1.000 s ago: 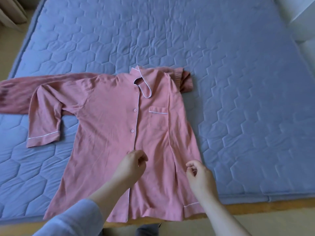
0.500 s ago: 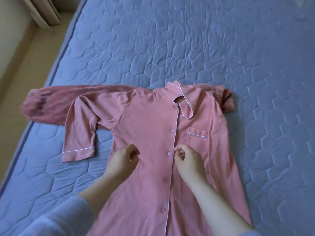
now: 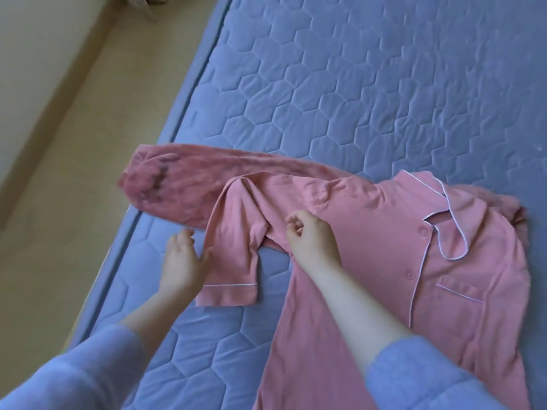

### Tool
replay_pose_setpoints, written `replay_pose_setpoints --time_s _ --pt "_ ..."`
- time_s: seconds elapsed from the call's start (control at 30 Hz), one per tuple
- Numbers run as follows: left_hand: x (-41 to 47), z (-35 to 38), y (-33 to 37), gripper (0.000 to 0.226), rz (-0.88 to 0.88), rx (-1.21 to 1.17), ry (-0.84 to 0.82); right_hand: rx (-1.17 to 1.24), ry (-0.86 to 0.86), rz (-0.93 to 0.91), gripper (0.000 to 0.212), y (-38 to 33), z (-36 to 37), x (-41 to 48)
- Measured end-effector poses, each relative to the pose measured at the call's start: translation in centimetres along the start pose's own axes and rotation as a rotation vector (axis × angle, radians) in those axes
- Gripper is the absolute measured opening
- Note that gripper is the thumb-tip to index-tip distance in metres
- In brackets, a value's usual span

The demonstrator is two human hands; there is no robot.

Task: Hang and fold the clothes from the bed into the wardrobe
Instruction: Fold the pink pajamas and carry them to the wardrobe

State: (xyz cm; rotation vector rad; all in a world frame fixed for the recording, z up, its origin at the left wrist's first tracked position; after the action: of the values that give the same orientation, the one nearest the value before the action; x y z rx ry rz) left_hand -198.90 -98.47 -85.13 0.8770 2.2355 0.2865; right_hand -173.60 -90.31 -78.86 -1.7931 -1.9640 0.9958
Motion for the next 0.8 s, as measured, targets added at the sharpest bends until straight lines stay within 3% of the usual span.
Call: replay_pose_setpoints --time_s 0.27,0.33,0.5,0.63,0.8 --pt "1.2 3.5 -3.1 0.026 -0.115 -0.023 -0.189 -0.144 -0.017 -0.181 0.034 -4.8 3.9 6.2" --pt "1.4 3.3 -3.5 0.010 -0.158 -0.058 -0.169 -0.154 -0.039 -0.230 0.036 -6.0 4.7 7.3" --pt "3.1 -0.4 -4.4 0.029 -0.232 -0.298 -0.080 -0.265 -0.071 -0.218 0.035 -7.0 6.0 9.5" --pt "5.6 -7.0 -3.7 0.036 -0.133 -0.269 0.101 -0.252 -0.243 -0.134 0.045 -6.9 8.1 11.3" --pt "9.4 -12.2 -0.5 0.023 -0.005 -0.230 0.133 -0.337 -0.450 -0.110 0.054 -7.2 10.8 12.5"
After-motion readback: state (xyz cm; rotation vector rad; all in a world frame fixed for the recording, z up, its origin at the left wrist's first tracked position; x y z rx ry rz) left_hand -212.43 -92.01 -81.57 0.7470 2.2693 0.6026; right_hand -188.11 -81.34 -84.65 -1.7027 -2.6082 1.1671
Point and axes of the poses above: each hand's wrist, its own x-axis towards the middle knuckle, its own z-axis out of the palm, y = z × x, the point moved 10 cm from there along x, towards the middle knuckle, and after that the axes turned 11 degrees about -z, right-handed, at the moved point
